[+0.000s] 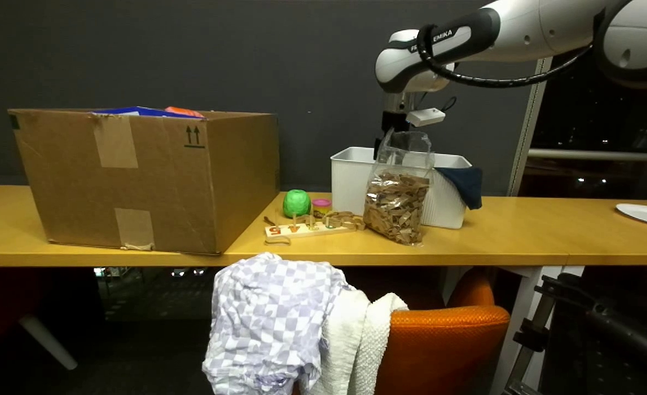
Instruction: Take the white towel and the other two pieces of clothing out of the basket and put it on the backrest of the chair
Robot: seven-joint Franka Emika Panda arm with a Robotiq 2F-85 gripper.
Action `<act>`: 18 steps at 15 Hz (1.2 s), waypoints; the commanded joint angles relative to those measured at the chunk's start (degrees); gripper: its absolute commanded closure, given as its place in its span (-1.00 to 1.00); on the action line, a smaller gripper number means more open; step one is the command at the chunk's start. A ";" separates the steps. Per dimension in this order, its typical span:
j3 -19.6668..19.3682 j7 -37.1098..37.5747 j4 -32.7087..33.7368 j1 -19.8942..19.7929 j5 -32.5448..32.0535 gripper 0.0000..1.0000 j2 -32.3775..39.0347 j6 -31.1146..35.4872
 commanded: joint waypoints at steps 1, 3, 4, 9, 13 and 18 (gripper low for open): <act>-0.30 0.00 1.38 -0.03 -0.27 -0.12 0.94 0.64; -0.34 0.08 1.38 0.01 -0.30 0.15 0.89 0.53; -0.33 0.23 1.36 -0.05 -0.24 0.33 0.83 0.44; -0.31 1.12 0.53 -0.46 0.03 0.99 -0.87 0.13; -1.92 5.49 0.23 -0.78 -0.70 0.97 -4.92 -2.51; -4.44 13.56 0.67 -0.30 -1.46 0.97 -10.42 -4.64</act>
